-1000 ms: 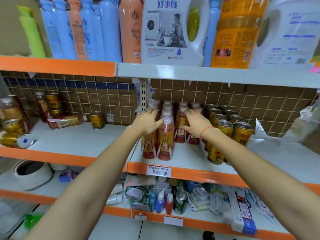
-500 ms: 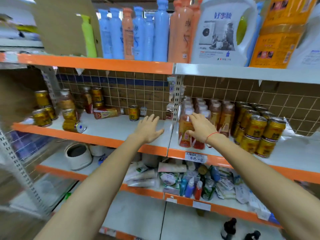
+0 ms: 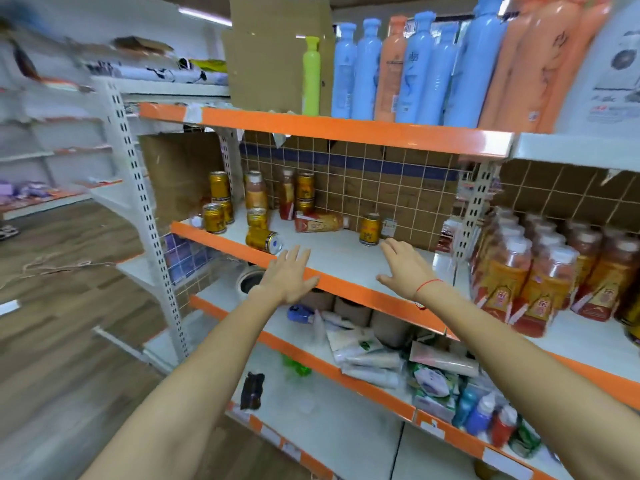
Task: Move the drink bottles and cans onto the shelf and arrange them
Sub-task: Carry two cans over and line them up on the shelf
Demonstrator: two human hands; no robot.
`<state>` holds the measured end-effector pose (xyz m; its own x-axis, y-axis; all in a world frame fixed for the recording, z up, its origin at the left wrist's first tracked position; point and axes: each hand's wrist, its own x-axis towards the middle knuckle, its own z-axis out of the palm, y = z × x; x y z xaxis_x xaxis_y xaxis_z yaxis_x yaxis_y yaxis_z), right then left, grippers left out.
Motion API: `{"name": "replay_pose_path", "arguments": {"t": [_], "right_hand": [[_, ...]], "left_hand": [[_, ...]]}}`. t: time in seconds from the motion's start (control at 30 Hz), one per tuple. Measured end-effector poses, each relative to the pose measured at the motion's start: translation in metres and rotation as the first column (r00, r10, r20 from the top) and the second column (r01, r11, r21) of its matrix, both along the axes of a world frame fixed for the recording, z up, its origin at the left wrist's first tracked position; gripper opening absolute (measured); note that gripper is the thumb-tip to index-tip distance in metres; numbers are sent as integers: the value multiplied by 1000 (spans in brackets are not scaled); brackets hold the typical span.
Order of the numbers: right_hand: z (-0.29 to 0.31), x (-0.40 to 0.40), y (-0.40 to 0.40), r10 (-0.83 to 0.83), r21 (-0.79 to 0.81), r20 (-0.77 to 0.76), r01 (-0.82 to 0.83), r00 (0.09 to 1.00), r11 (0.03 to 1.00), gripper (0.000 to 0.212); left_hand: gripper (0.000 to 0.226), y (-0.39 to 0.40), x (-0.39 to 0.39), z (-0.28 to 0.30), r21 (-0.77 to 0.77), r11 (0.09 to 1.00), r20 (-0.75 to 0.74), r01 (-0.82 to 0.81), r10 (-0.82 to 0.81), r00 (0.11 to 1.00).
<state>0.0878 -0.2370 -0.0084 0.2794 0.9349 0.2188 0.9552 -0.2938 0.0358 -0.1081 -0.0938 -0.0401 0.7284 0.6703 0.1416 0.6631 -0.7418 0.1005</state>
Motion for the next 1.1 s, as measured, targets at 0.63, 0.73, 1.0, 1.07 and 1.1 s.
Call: {"name": "replay_pose_path", "arguments": {"t": [0.63, 0.73, 1.0, 1.07, 1.1], "right_hand": [[-23, 22, 204, 123, -144, -19, -125, 992, 982, 63], [-31, 31, 219, 112, -182, -31, -116, 993, 976, 61], [-41, 60, 253, -4, -220, -31, -3, 1000, 976, 66], [-44, 67, 261, -57, -215, -29, 49, 998, 975, 70], [-45, 70, 265, -80, -212, -31, 72, 996, 975, 70]], "left_hand": [[72, 167, -48, 3, -55, 945, 24, -322, 324, 946], [72, 188, -44, -1, -75, 940, 22, -332, 334, 942], [70, 255, -8, -1, -132, 958, 80, -254, 266, 961], [69, 275, 3, 2, -125, 969, 74, -212, 222, 972], [69, 286, 8, 3, -116, 974, 66, -197, 205, 976]]}}
